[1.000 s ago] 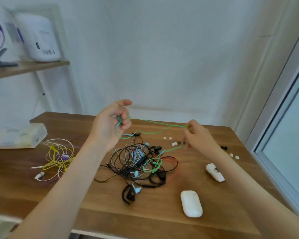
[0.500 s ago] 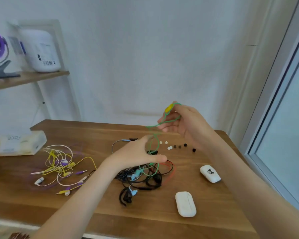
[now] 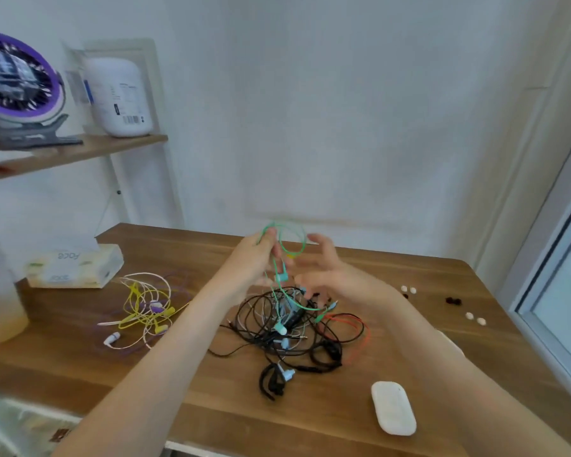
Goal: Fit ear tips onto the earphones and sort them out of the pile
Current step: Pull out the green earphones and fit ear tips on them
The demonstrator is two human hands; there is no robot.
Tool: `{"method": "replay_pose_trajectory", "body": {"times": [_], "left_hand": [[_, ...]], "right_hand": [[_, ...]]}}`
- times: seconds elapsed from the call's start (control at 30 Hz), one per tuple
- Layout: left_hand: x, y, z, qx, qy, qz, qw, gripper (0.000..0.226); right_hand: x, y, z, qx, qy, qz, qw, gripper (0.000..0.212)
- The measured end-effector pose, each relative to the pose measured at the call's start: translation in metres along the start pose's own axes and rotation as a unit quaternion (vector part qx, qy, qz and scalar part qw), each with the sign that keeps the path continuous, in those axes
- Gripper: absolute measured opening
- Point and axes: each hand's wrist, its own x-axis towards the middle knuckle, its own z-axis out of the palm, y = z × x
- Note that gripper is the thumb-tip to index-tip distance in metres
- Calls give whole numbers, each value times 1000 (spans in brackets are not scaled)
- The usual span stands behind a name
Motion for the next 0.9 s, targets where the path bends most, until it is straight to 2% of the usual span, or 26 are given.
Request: {"method": "replay_pose_trajectory", "body": {"times": [0.07,0.13,0.2,0.33,0.4,0.5,0.6,0.7,0.77,0.83,0.9], "left_hand": [[3,6,-10,-8,20,9,1000,40],[6,11,-21,-24,32,9,999,40],[9,14,-36,-30,41,11,999,39],[13,16,-73,-44,86,23,995,38],[16,15,-96,-42,128,37,990,38],[19,6,-134,-10,182,56,982,39],[18,-13,-172,94,232,64,966,35],[12,-32,-199,258,237,19,936,29],[7,-44,-210,373,203,-40,904,24],[2,-52,-212,477,137,-102,862,25],[-1,-56,-208,538,93,-134,827,38]], "right_hand": [[13,15,21,-120,-79,52,988,71],[25,19,36,-214,-82,44,972,45],[37,13,49,-236,-58,8,970,17],[61,-13,66,-175,20,-35,984,26],[78,-29,75,-81,64,-50,993,27],[106,-47,99,32,65,-74,995,22],[132,-44,136,72,31,-86,993,14],[153,-23,163,19,-22,-65,997,10],[162,-11,174,-101,-63,-54,991,11],[167,-2,178,-221,-73,-55,971,28],[166,-1,176,-258,-49,-60,963,35]]}}
